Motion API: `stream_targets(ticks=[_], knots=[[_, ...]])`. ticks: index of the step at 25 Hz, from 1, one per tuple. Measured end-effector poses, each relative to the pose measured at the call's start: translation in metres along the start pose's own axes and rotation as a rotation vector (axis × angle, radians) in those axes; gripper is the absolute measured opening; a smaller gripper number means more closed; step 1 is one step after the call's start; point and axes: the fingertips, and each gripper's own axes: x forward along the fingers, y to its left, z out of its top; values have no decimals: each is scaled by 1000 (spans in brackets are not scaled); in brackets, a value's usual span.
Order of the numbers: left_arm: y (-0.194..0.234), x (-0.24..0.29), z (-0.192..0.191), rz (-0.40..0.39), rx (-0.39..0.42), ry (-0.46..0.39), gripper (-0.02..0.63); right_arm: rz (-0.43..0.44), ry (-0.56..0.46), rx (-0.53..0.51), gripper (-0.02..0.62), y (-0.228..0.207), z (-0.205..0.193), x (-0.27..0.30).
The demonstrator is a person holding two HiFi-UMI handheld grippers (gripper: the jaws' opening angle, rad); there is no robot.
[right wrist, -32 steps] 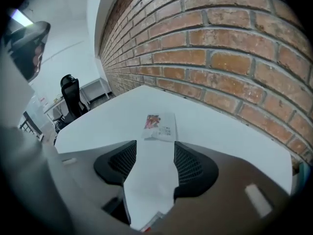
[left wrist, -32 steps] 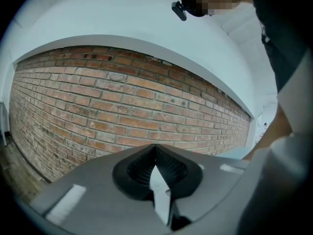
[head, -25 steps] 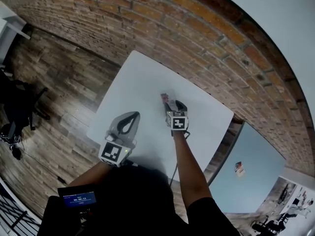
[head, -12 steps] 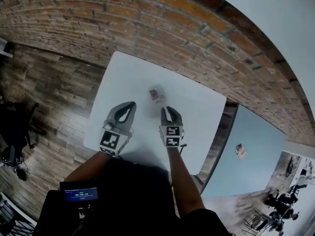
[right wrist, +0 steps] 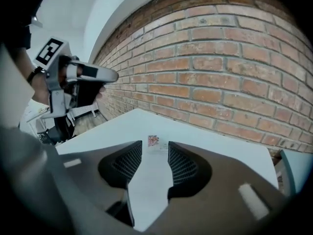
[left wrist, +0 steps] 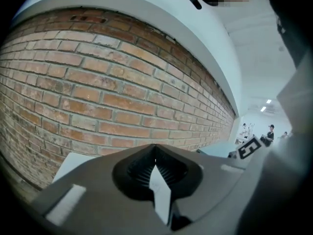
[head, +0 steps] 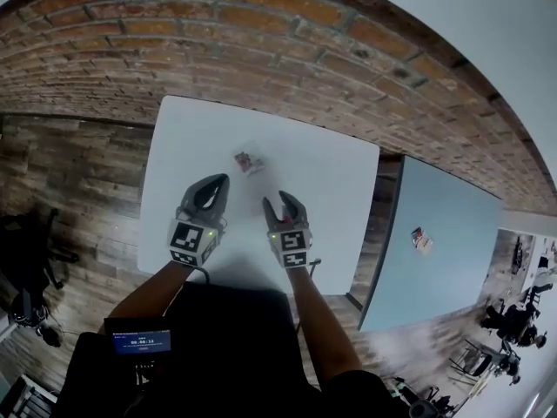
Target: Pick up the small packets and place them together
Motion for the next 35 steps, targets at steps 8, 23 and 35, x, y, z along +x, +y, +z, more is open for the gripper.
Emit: stream_targets(ticks=[8,23,35], knots=[[6,-52,37,99,27,-96,0,72,172,-30,193,-5,1,111],[21,-65,17,130,-45,-55,0,415,410,-423,230,19,-34,145],[8,-61,12,120,-51,-37,0,79,312,123,249,-7,-20,128]])
